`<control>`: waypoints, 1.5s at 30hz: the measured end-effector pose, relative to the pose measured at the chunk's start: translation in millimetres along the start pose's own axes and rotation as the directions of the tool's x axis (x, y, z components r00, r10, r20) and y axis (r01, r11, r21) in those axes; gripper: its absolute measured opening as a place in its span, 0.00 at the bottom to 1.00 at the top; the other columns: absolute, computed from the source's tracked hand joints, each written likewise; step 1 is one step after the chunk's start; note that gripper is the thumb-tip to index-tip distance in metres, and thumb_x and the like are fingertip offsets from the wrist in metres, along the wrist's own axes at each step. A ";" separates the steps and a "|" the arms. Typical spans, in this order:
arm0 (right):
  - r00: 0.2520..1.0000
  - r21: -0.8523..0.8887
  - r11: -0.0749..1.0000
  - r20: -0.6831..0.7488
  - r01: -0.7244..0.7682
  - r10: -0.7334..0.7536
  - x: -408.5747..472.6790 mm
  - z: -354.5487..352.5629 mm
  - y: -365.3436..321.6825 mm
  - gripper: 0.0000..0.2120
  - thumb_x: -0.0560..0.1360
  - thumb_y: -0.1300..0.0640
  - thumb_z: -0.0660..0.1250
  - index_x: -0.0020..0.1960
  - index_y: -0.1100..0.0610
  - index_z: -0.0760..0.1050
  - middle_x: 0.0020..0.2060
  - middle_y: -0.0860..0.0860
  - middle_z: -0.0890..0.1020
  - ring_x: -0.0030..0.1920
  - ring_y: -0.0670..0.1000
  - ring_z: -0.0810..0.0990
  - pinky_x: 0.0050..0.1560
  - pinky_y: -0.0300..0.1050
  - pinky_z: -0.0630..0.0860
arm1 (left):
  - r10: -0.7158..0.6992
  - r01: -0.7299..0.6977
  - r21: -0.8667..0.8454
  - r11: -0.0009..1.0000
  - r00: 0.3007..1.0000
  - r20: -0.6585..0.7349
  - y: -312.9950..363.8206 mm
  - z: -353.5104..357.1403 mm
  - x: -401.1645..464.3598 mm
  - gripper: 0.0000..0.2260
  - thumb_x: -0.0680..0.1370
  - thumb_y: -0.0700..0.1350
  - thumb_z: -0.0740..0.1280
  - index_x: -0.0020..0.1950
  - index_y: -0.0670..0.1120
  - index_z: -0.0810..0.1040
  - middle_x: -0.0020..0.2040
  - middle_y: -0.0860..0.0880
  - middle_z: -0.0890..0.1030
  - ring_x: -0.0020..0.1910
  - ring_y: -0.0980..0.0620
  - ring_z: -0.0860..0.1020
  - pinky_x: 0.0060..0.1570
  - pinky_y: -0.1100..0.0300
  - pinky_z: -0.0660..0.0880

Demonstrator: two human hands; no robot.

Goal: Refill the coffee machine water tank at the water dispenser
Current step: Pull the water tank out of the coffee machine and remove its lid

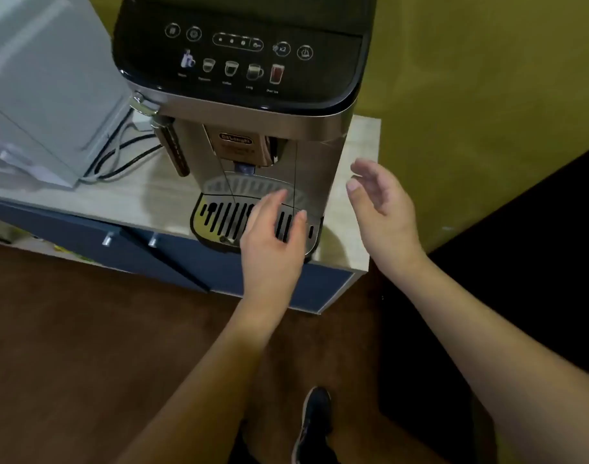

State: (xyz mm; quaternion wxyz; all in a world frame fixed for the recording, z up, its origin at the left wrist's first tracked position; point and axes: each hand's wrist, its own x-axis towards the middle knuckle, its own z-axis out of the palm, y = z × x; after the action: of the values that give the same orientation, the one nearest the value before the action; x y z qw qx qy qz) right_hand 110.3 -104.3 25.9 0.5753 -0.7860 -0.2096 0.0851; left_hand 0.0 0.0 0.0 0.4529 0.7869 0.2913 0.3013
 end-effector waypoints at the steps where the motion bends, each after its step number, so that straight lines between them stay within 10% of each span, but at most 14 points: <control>1: 1.000 -0.015 1.000 -0.002 0.000 0.000 9.3 4.1 0.1 0.19 0.81 0.52 0.64 0.70 0.55 0.72 0.61 0.44 0.79 0.64 0.43 0.77 0.67 0.44 0.73 | -0.014 0.014 0.018 1.000 1.000 -0.018 -3.5 7.3 6.3 0.18 0.79 0.47 0.67 0.69 0.45 0.74 0.65 0.50 0.76 0.66 0.57 0.72 0.65 0.65 0.68; 6: 0.999 -0.137 0.990 0.023 0.032 -0.029 37.1 14.2 -7.1 0.18 0.80 0.47 0.64 0.66 0.55 0.75 0.48 0.39 0.79 0.50 0.36 0.78 0.48 0.26 0.72 | -0.003 0.005 0.033 0.999 0.998 -0.055 -15.0 34.7 21.5 0.18 0.80 0.44 0.66 0.69 0.45 0.74 0.66 0.48 0.75 0.62 0.63 0.69 0.57 0.81 0.61; 14: 0.993 -0.284 0.952 0.066 0.112 -0.097 33.5 18.9 -22.0 0.21 0.83 0.47 0.55 0.73 0.56 0.63 0.41 0.43 0.80 0.39 0.41 0.78 0.34 0.29 0.69 | 0.130 -0.119 0.105 0.987 0.986 -0.103 -8.9 48.2 24.8 0.24 0.79 0.41 0.68 0.74 0.42 0.67 0.74 0.44 0.67 0.69 0.59 0.64 0.58 0.83 0.57; 20: 0.993 -0.423 0.898 0.059 0.121 -0.106 40.2 24.2 -32.1 0.15 0.83 0.49 0.53 0.62 0.59 0.65 0.46 0.59 0.82 0.45 0.62 0.79 0.37 0.50 0.69 | 0.091 -0.084 0.102 0.991 0.993 -0.071 -4.3 51.5 25.5 0.28 0.78 0.44 0.69 0.76 0.41 0.64 0.77 0.44 0.62 0.70 0.53 0.64 0.57 0.86 0.52; 25: 0.984 -0.530 0.832 0.021 0.161 -0.177 38.6 30.2 -35.1 0.14 0.83 0.51 0.53 0.58 0.62 0.65 0.42 0.63 0.82 0.43 0.66 0.79 0.45 0.60 0.74 | 0.079 -0.070 0.146 0.987 0.995 -0.058 -8.5 51.8 28.5 0.31 0.75 0.43 0.73 0.76 0.45 0.65 0.77 0.46 0.64 0.71 0.48 0.68 0.64 0.69 0.61; 29: 0.983 -0.561 0.812 0.013 0.161 -0.186 36.7 31.5 -39.2 0.13 0.83 0.52 0.53 0.58 0.63 0.66 0.43 0.63 0.82 0.44 0.67 0.79 0.46 0.60 0.73 | 0.084 -0.074 0.142 0.987 0.995 -0.061 -6.8 49.3 29.5 0.30 0.76 0.44 0.72 0.75 0.43 0.66 0.76 0.44 0.66 0.72 0.48 0.67 0.66 0.74 0.57; 38: 0.999 -0.405 0.914 -0.032 0.023 -0.039 18.3 34.6 -43.9 0.11 0.84 0.56 0.51 0.59 0.62 0.66 0.38 0.51 0.74 0.42 0.59 0.74 0.42 0.50 0.65 | 0.022 -0.018 0.097 0.995 0.999 -0.034 -0.1 42.9 24.2 0.28 0.79 0.51 0.61 0.77 0.43 0.62 0.63 0.40 0.77 0.62 0.43 0.75 0.62 0.49 0.72; 41: 1.000 -0.484 0.875 0.016 0.022 -0.016 20.6 22.8 -51.4 0.12 0.83 0.54 0.53 0.59 0.59 0.69 0.43 0.54 0.77 0.46 0.59 0.75 0.49 0.54 0.71 | -0.061 0.060 -0.021 0.998 0.998 -0.036 13.7 41.5 22.0 0.41 0.71 0.69 0.52 0.76 0.43 0.64 0.64 0.42 0.75 0.63 0.46 0.73 0.61 0.57 0.69; 45: 0.997 -0.489 0.872 0.070 0.012 0.026 35.3 6.9 -51.7 0.09 0.81 0.50 0.56 0.49 0.54 0.71 0.45 0.53 0.77 0.49 0.57 0.75 0.48 0.50 0.71 | -0.082 0.084 0.023 0.996 0.993 -0.087 20.7 49.8 25.4 0.31 0.74 0.60 0.59 0.73 0.44 0.66 0.66 0.44 0.71 0.63 0.48 0.72 0.58 0.61 0.67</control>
State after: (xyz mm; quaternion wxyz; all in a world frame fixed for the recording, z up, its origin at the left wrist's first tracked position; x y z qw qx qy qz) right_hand 127.4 -70.3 76.0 0.3494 -0.9030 -0.2426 0.0604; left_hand 57.1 -16.9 3.4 0.4417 0.7662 0.3469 0.3122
